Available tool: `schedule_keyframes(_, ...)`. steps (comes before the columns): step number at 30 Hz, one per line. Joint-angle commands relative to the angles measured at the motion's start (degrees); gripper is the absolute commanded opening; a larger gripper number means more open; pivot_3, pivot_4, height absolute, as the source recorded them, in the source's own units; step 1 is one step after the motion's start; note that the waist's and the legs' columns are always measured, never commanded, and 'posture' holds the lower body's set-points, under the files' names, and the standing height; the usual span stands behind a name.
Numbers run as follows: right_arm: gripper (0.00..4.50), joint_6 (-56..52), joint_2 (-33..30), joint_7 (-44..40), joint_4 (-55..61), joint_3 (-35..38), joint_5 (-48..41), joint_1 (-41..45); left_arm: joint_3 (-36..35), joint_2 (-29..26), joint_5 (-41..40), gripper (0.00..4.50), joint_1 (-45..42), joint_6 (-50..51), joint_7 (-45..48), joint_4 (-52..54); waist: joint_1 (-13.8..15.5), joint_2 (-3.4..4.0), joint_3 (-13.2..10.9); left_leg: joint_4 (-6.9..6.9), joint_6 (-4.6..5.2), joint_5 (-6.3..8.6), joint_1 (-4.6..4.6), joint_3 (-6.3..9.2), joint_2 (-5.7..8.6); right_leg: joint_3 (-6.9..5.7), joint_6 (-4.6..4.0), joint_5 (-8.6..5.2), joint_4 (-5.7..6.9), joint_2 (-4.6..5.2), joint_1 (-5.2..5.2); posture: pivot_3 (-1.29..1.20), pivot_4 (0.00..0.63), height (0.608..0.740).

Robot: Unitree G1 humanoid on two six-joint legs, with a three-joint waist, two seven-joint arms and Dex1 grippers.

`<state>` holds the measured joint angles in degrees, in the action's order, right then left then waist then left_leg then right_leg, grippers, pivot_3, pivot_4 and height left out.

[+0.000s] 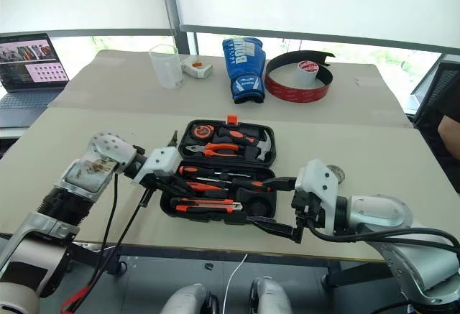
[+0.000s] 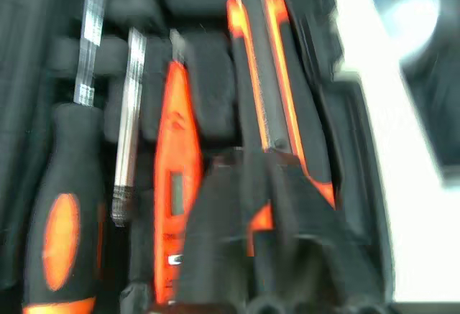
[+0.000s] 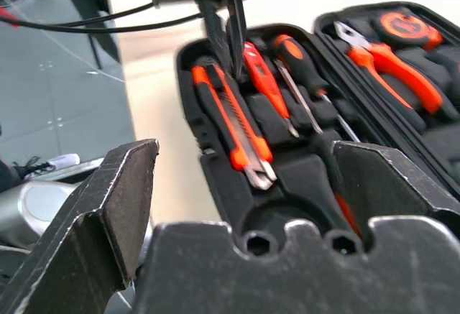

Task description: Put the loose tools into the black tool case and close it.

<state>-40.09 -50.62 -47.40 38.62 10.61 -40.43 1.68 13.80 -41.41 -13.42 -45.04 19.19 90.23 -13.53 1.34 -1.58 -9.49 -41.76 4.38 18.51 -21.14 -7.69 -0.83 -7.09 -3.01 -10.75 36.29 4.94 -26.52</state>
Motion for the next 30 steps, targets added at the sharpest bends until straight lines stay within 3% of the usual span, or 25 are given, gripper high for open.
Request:
schedule_keyframes(1,4.5,-0.17,-2.99,-0.99,-3.59,8.32,1.55,-3.95,-10.18,-1.02,-8.61,2.13,-1.13,6.09,-3.51,5.47,-0.08,0.01,0.01,0.0,0.0,0.0,0.0,0.0,0.0,0.0,0.0,0.0,-0.02,0.0,0.02,0.0,0.15,0.727)
schedule_keyframes(6,4.5,4.3,-4.59,-1.82,-14.25,10.2,7.47,-4.97,-15.25,-1.23,-16.93,3.97,0.57,18.93,-8.98,14.16,-0.18,0.01,0.01,-0.01,0.02,0.01,0.07,-0.03,0.02,0.03,0.19,0.1,-0.19,0.02,0.2,0.0,0.15,0.727)
schedule_keyframes(8,4.5,7.01,-4.46,0.07,-20.32,7.28,12.04,-1.67,-15.78,-0.98,-18.49,4.42,2.41,20.27,-10.84,18.35,-0.39,0.01,0.0,-0.01,0.02,0.01,0.14,-0.04,0.02,0.06,0.22,0.11,-0.19,0.02,0.25,0.0,0.15,0.727)
schedule_keyframes(11,4.5,9.26,-2.35,4.14,-30.36,1.97,18.22,6.04,-15.76,-0.51,-19.76,4.42,4.11,21.44,-13.66,22.41,-0.88,0.02,0.0,0.0,0.01,0.01,0.27,-0.17,0.02,0.2,0.25,0.13,-0.14,0.02,0.26,0.0,0.15,0.727)
schedule_keyframes(19,4.5,15.43,2.1,1.75,-45.83,-9.39,27.09,17.36,-13.31,-2.86,-19.84,4.42,7.88,19.37,-12.39,26.39,-0.83,0.17,-0.08,0.18,-0.2,-0.11,0.4,-0.18,0.0,0.2,0.07,0.04,-0.05,-0.06,0.23,0.0,0.15,0.727)
schedule_keyframes(22,3.79,16.02,3.75,2.01,-49.36,-11.18,29.15,19.43,-12.56,-3.34,-18.9,4.5,8.45,17.67,-12.42,25.95,-0.86,0.2,-0.08,0.13,-0.2,-0.11,0.38,-0.22,0.01,0.2,0.09,0.06,-0.06,0.0,0.26,0.0,0.15,0.727)
schedule_keyframes(30,1.01,19.83,4.51,-0.86,-52.71,-11.49,30.26,21.45,-11.22,-5.45,-17.92,4.5,10.94,14.93,-10.28,26.86,-0.91,0.21,-0.07,0.13,-0.2,-0.1,0.42,-0.22,0.01,0.2,0.09,0.06,-0.06,0.01,0.28,0.0,0.15,0.727)
